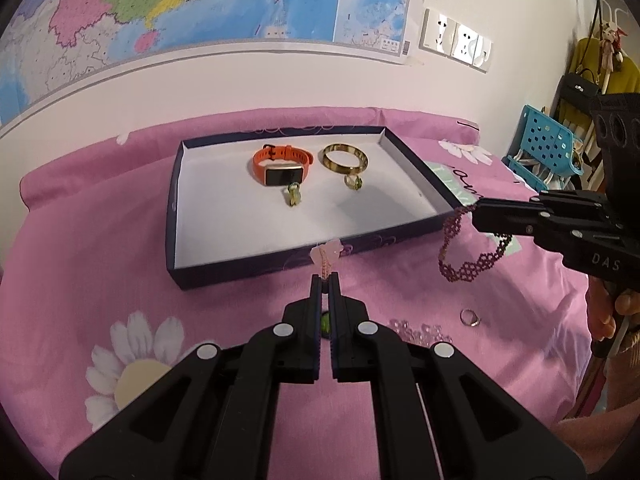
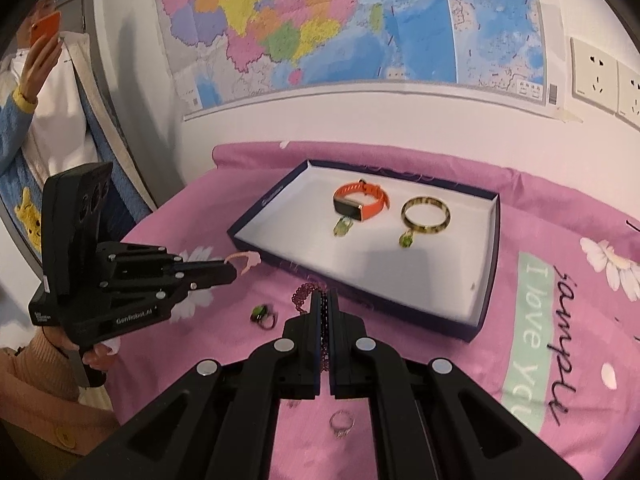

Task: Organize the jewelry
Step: 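Drop the pink ring into the box with the left gripper while the right releases the bracelet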

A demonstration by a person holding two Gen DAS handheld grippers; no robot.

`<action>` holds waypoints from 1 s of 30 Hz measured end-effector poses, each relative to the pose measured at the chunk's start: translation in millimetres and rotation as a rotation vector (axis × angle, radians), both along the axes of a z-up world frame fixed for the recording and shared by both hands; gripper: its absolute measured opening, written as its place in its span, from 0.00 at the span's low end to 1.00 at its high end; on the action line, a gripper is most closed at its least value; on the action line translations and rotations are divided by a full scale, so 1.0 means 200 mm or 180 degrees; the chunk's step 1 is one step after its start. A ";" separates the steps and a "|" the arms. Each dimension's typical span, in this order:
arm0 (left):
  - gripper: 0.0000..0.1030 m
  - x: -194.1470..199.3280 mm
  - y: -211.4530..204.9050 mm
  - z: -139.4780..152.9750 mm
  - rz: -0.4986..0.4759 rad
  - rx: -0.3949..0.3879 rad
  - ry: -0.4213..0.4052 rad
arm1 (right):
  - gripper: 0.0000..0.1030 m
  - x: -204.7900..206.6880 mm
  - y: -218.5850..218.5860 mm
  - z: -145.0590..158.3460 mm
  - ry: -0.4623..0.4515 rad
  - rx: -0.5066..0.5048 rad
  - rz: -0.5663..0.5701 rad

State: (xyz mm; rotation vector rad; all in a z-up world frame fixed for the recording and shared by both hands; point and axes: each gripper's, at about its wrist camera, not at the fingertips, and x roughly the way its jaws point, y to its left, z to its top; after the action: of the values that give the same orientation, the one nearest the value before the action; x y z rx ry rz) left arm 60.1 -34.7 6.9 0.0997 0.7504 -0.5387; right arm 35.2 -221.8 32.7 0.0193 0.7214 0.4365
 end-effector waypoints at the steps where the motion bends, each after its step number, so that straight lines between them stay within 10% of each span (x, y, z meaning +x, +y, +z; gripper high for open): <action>1: 0.04 0.01 0.00 0.00 -0.0001 -0.0002 -0.0009 | 0.01 0.01 0.00 0.01 -0.0015 -0.0005 -0.0011; 30: 0.04 0.27 -0.11 0.02 0.0055 0.0063 -0.0019 | 0.01 0.39 -0.02 -0.01 0.0020 0.0051 -0.0220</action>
State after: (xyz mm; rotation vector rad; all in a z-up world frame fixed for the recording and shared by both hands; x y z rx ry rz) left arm 114.6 -57.4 11.0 0.1131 0.7503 -0.5146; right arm 114.1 -225.4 30.6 0.0606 0.7212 0.3763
